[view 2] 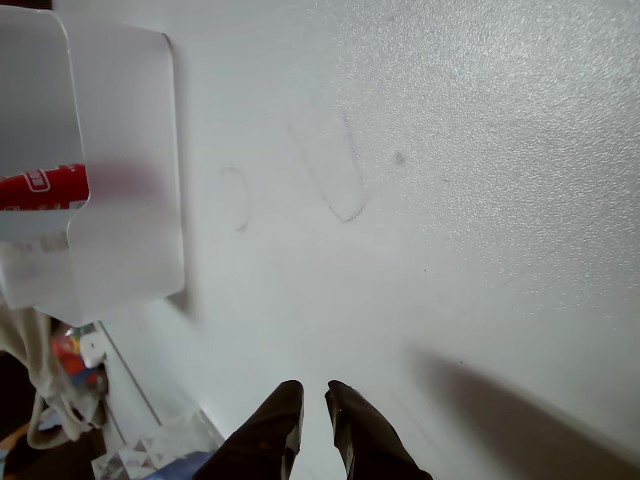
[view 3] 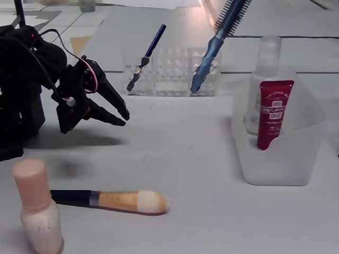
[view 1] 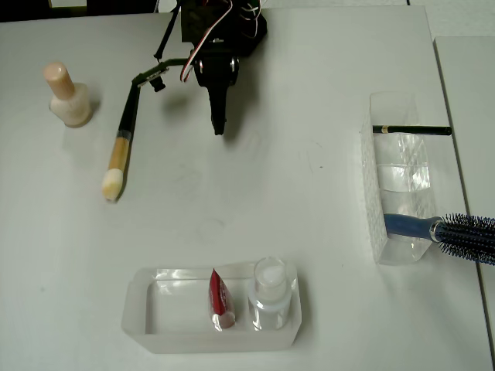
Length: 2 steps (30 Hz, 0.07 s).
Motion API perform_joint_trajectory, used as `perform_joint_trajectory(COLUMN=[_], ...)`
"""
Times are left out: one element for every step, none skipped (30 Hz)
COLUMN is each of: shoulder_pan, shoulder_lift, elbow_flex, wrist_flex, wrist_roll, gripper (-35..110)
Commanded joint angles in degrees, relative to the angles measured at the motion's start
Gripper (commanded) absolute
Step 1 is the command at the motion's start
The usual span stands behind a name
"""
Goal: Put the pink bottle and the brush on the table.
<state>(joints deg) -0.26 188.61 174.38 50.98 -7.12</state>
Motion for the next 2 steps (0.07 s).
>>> perform_joint_trajectory(shoulder_pan=[0.3,0.3], shoulder_lift=[1.3,1.3], elbow_flex=[0.1,0.1], wrist_flex=[0.4,0.4], wrist_roll=[-0.9,-0.9], gripper=[0,0])
